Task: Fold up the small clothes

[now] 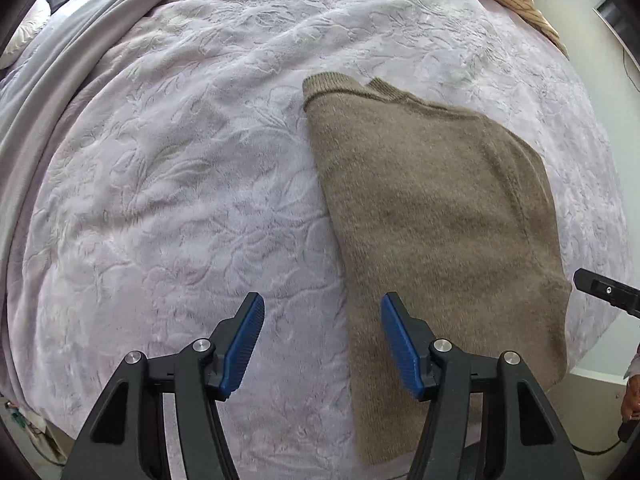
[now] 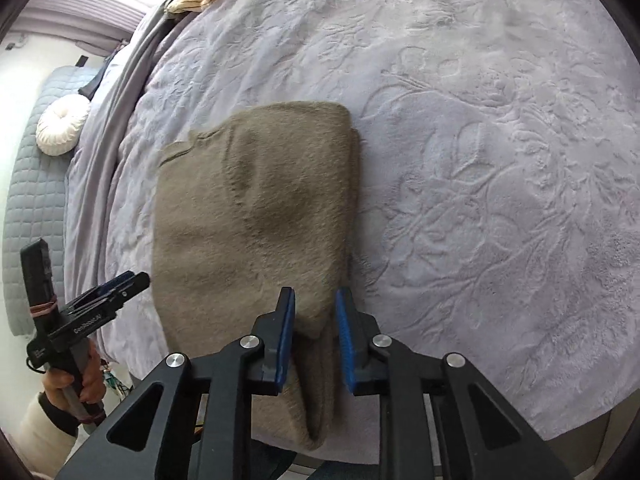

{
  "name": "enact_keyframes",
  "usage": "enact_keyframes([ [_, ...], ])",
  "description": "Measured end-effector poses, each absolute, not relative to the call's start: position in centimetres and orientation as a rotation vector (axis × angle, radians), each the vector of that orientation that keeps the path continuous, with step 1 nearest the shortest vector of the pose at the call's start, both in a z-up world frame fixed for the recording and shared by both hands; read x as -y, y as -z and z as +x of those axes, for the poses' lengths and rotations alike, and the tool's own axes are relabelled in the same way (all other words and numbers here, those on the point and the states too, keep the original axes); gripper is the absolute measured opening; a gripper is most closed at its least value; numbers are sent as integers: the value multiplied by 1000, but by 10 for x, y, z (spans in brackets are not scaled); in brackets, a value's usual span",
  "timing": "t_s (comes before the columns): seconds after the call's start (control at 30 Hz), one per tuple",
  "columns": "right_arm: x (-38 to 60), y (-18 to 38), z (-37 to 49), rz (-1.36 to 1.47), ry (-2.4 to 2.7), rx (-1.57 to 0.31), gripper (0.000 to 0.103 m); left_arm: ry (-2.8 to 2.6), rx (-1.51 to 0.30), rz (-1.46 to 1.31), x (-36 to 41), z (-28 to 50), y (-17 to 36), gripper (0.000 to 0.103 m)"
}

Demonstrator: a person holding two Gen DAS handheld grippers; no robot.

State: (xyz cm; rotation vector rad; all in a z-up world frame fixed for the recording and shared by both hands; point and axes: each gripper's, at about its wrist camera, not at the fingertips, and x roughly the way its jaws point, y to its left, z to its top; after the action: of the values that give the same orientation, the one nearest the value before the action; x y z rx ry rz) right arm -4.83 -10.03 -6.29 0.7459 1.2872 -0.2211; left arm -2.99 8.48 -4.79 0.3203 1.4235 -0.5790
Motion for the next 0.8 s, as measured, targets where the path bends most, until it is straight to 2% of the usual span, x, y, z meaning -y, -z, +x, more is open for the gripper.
enact_keyframes([
  [0.13,60,64,-44,717,76,-1371,23,553,-1446,421,-85,-54,58,63],
  [0.33,25,108,-48,640,77,-1561,22,529,-1519,443,-93,-72,67,63],
  [0.5,25,111,-50,646,70,-1593,20,517,-1546,441,-99,-82,65,63],
  [0.8,21,94,-51,608,58,-1607,24,535,-1542,443,-96,-92,51,63],
])
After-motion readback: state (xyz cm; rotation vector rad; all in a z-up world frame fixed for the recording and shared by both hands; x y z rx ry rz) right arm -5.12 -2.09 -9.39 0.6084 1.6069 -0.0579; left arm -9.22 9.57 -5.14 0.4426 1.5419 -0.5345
